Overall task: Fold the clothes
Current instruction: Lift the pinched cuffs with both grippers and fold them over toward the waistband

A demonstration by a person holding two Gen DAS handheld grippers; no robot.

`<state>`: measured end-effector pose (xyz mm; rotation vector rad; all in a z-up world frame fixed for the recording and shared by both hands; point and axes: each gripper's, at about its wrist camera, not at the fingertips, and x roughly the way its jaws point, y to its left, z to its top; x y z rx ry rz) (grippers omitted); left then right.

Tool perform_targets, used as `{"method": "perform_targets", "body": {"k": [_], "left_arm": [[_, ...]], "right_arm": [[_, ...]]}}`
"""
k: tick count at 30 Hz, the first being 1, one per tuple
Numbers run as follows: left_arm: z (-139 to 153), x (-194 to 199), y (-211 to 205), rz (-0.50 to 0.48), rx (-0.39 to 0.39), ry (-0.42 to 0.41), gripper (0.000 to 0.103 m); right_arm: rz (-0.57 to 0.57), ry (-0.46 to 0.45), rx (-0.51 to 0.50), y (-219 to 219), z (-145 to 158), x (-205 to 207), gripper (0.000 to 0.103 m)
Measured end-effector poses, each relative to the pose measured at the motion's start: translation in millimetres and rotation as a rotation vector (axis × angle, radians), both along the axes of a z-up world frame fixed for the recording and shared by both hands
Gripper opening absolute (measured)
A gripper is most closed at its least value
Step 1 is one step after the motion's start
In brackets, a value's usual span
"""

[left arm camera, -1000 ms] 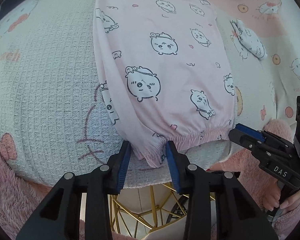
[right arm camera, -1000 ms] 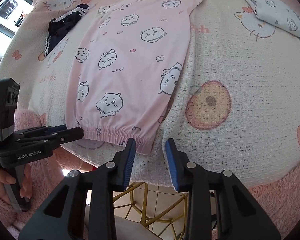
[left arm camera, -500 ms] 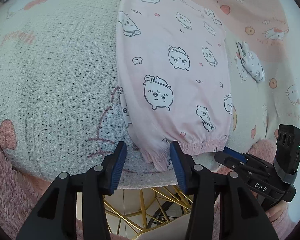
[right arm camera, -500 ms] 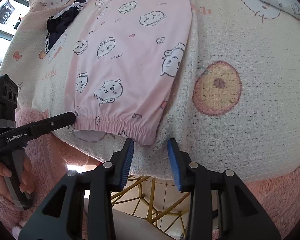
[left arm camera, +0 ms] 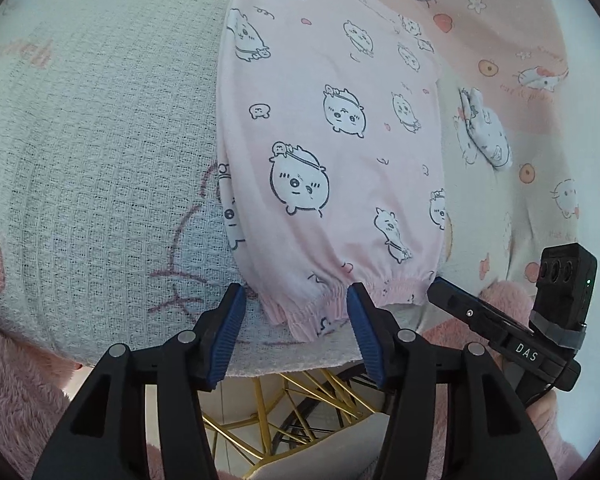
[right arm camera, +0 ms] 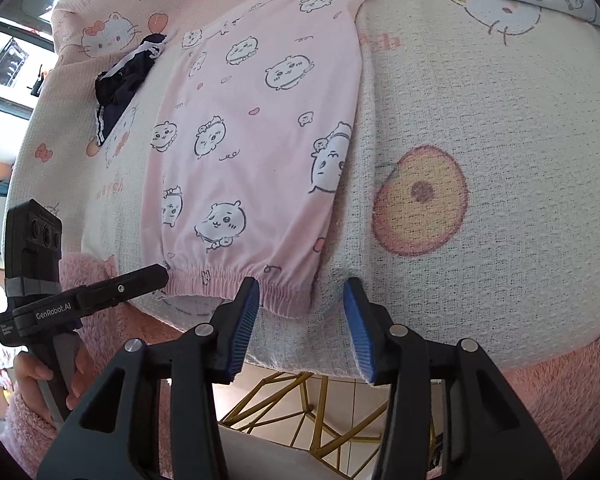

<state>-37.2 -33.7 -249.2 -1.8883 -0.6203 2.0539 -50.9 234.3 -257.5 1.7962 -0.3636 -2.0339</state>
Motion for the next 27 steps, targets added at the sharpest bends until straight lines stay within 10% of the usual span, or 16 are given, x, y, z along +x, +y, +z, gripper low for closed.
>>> {"method": "perform_targets", "body": {"k": [7,13,18,21,27], "left_arm": [[3,2,12,-0.039,-0.052,0.029,0.055],[7,6,19,-0.073,-0.086,0.042,0.036],[2,5,17,-0.074,-0.062,0.020,0.037],[9,6,20,-0.087,-0.067,0.044,0.023],[47,16,22,-0.104,-0.029,0.116,0.020]], "right_arm": [[0.020,-0.009,0.000,-11,-9,-8,0.048],[0.089,0.043,0.052,-22,1,1,0.027],[0.111,0.018,0.051,-26,-6,0,0.047],[0.139,0.046,0.070,-30,1,2,0.022],[0.091,0.074,-0.002,-15,32,13,0.018]]}}
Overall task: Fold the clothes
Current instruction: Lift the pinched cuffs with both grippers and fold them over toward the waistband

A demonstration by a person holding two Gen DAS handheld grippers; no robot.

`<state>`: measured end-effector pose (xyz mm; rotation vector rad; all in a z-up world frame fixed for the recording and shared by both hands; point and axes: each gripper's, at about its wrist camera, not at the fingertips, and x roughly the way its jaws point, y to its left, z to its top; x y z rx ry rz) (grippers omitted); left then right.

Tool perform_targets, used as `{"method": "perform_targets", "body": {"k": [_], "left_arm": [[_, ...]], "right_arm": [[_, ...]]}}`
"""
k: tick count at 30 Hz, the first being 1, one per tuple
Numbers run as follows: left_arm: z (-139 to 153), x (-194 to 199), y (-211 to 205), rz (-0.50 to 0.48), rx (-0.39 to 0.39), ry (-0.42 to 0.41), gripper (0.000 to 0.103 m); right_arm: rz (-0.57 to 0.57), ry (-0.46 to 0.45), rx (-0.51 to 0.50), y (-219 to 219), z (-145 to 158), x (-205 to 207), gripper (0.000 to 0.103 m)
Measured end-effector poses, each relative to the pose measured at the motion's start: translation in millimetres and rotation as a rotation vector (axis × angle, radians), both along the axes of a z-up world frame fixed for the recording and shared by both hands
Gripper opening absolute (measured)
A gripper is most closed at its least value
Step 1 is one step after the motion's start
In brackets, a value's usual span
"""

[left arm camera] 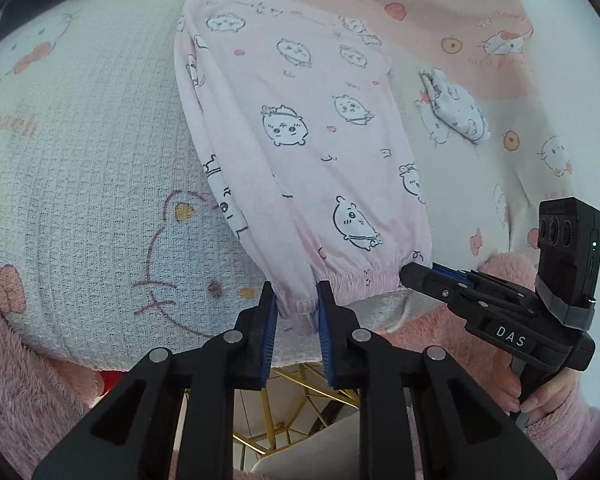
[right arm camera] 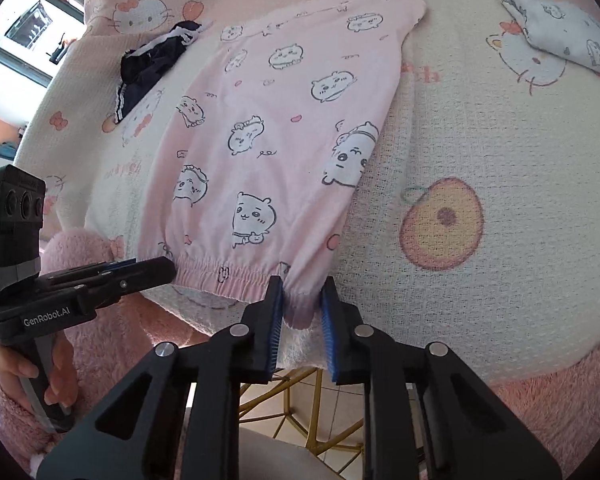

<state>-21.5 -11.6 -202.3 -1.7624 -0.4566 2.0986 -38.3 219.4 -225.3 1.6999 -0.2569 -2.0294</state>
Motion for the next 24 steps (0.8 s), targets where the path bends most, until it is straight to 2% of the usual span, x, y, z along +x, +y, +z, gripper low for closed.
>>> {"method": "perform_targets", "body": {"k": [3,6,11,16,20,24], "left_arm": [[5,6,0,-0.007,-0.001,-0.018,0.020],[1,16,-4,-0.002,0.023,-0.061,0.020],[-23,18,-13,0.024,0.039,-0.141,0.020],[-8,15,-15,0.014,0.069,-0.104,0.020],[-3,-3,-26,0.067,0.182,-0.124,0.020],[1,-39,-39,0.134,0.267,-0.126,0.020]], "right_arm": [[-0.006,-0.001,-0.038,23,13,13,0.012],[-0.001,-0.004,-0.063,29,22,29,0.011],[0.009,-0.078,-0.028,20,0,28,0.011],[0.006,-0.050,-0.050,16,10,20,0.011],[-0.036,-0.040,-0.110,20,24,-1,0.011],[-0.094,-0.012,-0.144,12,36,-44,0.011]]}}
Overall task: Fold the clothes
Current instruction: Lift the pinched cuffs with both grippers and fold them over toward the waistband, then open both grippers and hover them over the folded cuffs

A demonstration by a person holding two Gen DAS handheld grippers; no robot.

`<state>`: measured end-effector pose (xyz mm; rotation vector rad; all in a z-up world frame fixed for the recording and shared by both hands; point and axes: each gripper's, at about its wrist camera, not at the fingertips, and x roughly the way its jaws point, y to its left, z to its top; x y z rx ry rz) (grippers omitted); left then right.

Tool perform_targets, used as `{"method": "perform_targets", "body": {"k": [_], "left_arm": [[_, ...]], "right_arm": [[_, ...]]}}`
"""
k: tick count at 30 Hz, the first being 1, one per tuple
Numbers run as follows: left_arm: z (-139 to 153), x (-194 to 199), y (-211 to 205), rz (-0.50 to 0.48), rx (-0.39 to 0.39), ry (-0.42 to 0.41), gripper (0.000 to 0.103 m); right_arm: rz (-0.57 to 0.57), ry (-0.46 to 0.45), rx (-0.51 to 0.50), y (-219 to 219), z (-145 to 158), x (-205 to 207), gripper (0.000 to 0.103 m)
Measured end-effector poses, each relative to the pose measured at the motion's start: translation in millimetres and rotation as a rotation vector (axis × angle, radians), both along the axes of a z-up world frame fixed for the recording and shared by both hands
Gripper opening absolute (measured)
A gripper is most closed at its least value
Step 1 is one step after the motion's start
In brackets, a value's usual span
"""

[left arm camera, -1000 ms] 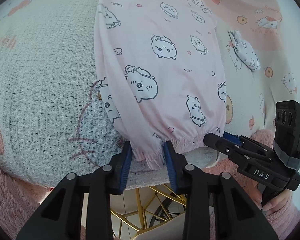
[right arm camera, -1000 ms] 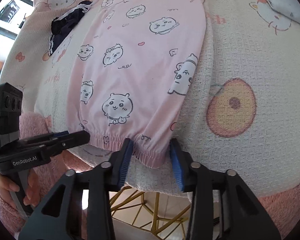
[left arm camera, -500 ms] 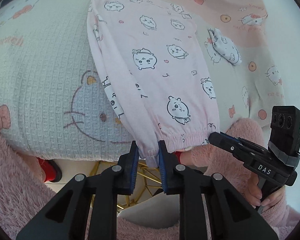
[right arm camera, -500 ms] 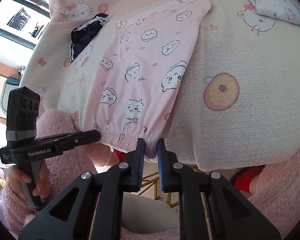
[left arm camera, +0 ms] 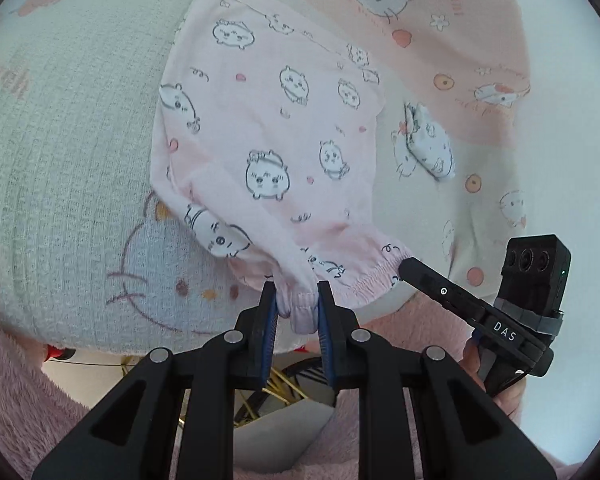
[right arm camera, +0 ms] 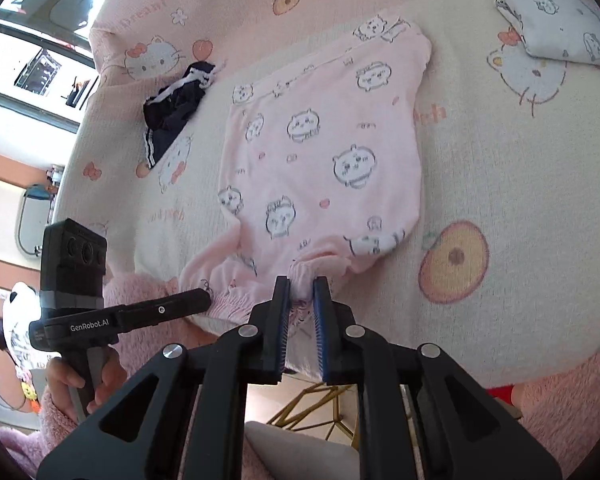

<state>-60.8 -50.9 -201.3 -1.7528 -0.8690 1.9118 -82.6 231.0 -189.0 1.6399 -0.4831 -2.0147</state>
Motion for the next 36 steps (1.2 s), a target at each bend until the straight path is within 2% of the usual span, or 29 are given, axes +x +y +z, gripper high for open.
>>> {"method": "perform_targets", "body": {"k": [5,6,7,9,12,13,14,16,19,23,26,29,30,33,36], "left_arm": [[3,-67,-6,0.055,0.020,0.019,0.023],[0,-79,-6,0.062,0.039,0.012,0.033],[-4,-90,-7,0.068,0.065,0.002,0.052],[-7,-105,-11,0.088,0.075,0.009,0.062],[2,-114,-22,0.073,0.006,0.089,0.062],[4,-113,-26,0.051,-0.038,0.119,0.062],[7,-112,-29,0.024,-0.088,0.149,0.062],[6,-108,-29,-0.052,-0.172,0.188,0.062],[0,-104,-21,-0.158,-0.264,0.231,0.062],[-15,-100,6,-0.302,-0.355,0.264,0.062],[-25,-95,16,-0.382,-0.332,0.259,0.062],[-40,-90,15,-0.449,-0.258,0.153,0.062],[-40,-89,13,-0.458,-0.243,0.149,0.062],[-31,-87,-1,-0.429,-0.191,0.165,0.062],[-27,-96,-15,-0.350,-0.096,0.157,0.062]], "right_arm": [[-0.064,0.032,-0.008,-20,4,-64,0.011],[-0.074,0.033,-0.005,-24,2,-75,0.012],[-0.082,0.026,0.002,-25,-2,-85,0.014],[-0.095,-0.002,0.027,-24,-11,-100,0.019],[-0.117,0.002,0.039,-12,-16,-109,0.031],[-0.112,0.013,0.046,-7,-16,-109,0.037],[-0.090,0.030,0.071,-4,-17,-108,0.043],[-0.020,0.065,0.151,-5,-21,-103,0.048],[0.111,0.109,0.276,-21,-32,-98,0.048],[0.211,0.139,0.365,-51,-51,-99,0.049],[0.257,0.139,0.430,-68,-68,-101,0.050],[0.280,0.168,0.465,-75,-73,-98,0.050],[0.281,0.175,0.474,-74,-73,-98,0.050],[0.256,0.161,0.475,-67,-70,-98,0.050],[0.215,0.155,0.395,-64,-55,-95,0.050]]}}
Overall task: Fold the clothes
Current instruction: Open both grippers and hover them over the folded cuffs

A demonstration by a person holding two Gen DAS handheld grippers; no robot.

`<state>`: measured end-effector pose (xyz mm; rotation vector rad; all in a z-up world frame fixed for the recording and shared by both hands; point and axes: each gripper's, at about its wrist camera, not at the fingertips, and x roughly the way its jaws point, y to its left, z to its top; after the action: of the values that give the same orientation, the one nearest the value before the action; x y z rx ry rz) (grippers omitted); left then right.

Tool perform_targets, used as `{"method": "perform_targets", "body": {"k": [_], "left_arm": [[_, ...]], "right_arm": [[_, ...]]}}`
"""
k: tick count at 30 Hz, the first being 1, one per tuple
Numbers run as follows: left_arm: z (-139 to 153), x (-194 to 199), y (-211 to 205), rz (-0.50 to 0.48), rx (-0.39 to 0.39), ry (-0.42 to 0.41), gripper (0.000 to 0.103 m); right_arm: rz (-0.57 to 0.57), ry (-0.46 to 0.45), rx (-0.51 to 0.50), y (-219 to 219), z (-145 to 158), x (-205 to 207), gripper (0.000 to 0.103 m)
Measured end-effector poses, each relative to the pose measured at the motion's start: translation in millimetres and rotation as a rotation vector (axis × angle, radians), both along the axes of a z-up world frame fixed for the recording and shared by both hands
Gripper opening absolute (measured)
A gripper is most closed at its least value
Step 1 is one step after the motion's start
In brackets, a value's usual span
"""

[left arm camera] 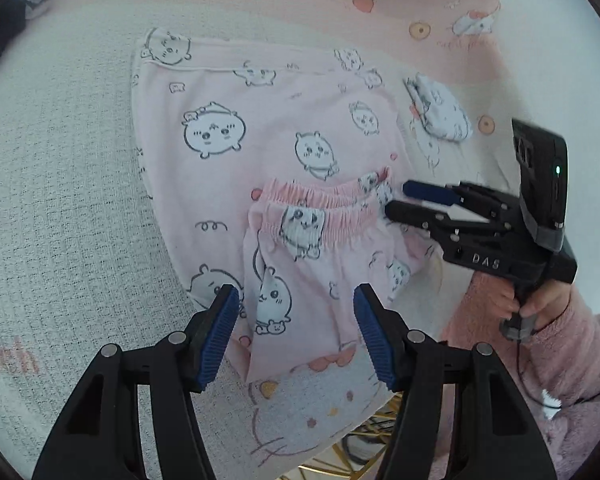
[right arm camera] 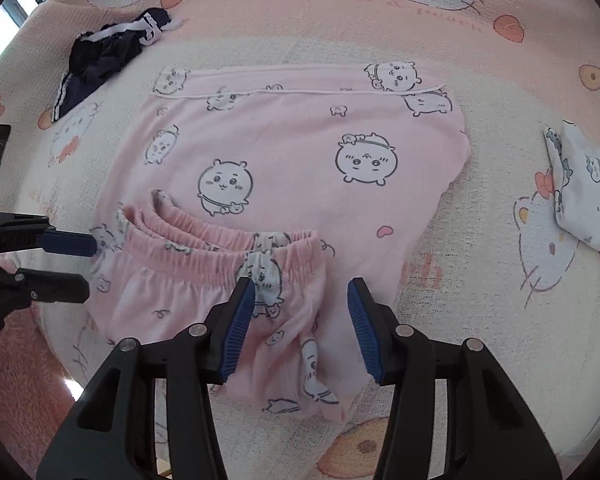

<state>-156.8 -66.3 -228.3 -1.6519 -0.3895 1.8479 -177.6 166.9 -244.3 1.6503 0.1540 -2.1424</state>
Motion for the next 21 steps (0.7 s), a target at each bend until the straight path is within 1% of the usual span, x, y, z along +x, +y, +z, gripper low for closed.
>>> {"method": "perform_targets", "body": {"k": [2,4,5,6,7,8,9,11,13,15,16,17,20,21], "left_arm": [[-8,-8,0,0.007,0.050,-0.046,0.062],[-21,-11,7,-0.026,0.075,-0.113,0.063],[-25,-9,15,-0.066,0.069,-0.124,0.063],[-27,-5,21,-0.118,0.059,-0.128,0.063],[-27,-2,23,-0.159,0.051,-0.130,0.063],[-25,2,24,-0.195,0.043,-0.130,0.063],[-24,5,25,-0.232,0.036,-0.131,0.063],[-19,14,24,-0.295,-0.003,-0.139,0.063],[-21,30,25,-0.376,-0.072,-0.161,0.063],[-16,42,24,-0.419,-0.107,-0.132,0.063],[-9,43,23,-0.412,-0.107,-0.099,0.063],[-2,43,23,-0.398,-0.103,-0.062,0.063],[14,31,26,-0.345,-0.050,0.029,0.063],[15,27,31,-0.339,-0.046,0.048,0.063]], "right_arm": [[-0.018,-0.013,-0.068,0,8,3,0.050],[-0.015,-0.066,-0.123,-7,2,5,0.050],[-0.007,-0.088,-0.113,-12,-6,5,0.050],[0.002,-0.100,-0.082,-18,-14,6,0.050],[0.012,-0.104,-0.062,-21,-21,5,0.048],[0.021,-0.098,-0.062,-21,-24,5,0.048],[0.022,-0.099,-0.069,-19,-23,5,0.048],[0.010,-0.116,-0.072,-15,-22,2,0.044],[-0.002,-0.118,-0.061,-12,-18,1,0.043],[-0.025,-0.104,-0.052,-11,-11,1,0.043],[-0.028,-0.095,-0.050,-12,-7,3,0.045],[-0.022,-0.085,-0.047,-15,-3,5,0.045],[0.027,-0.046,-0.034,-29,7,12,0.046],[0.038,-0.037,-0.029,-32,9,14,0.046]]}}
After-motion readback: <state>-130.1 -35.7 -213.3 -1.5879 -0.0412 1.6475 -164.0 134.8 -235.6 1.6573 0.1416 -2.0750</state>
